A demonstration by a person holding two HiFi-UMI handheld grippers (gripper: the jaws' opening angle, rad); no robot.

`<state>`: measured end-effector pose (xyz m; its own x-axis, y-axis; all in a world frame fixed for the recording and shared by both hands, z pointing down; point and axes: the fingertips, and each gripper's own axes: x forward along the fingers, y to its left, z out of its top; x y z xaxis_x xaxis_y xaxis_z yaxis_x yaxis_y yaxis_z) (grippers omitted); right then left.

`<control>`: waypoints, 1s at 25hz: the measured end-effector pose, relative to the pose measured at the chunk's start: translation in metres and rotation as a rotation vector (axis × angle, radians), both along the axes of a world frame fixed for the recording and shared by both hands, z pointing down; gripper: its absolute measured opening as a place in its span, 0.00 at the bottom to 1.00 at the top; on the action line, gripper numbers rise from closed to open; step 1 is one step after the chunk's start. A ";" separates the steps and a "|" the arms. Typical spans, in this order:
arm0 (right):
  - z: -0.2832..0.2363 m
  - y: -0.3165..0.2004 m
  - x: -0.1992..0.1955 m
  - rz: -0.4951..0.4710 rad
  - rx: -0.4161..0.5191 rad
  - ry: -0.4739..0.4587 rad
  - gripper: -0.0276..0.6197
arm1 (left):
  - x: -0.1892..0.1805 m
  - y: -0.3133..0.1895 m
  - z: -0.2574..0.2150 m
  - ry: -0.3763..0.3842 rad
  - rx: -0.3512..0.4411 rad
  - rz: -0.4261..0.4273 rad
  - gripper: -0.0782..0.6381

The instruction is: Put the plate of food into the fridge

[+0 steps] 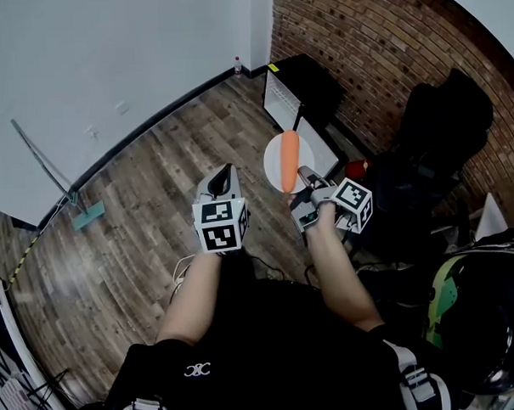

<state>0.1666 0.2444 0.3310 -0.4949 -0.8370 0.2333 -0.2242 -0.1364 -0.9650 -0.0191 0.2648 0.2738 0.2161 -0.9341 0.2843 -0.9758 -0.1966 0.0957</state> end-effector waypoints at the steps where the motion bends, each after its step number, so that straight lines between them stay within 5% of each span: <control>1: 0.002 -0.008 0.000 0.004 -0.004 0.001 0.11 | 0.001 -0.008 0.002 -0.001 0.000 0.005 0.10; 25: 0.006 -0.260 -0.068 0.182 -0.062 0.038 0.11 | -0.087 -0.302 0.005 0.057 -0.044 0.169 0.10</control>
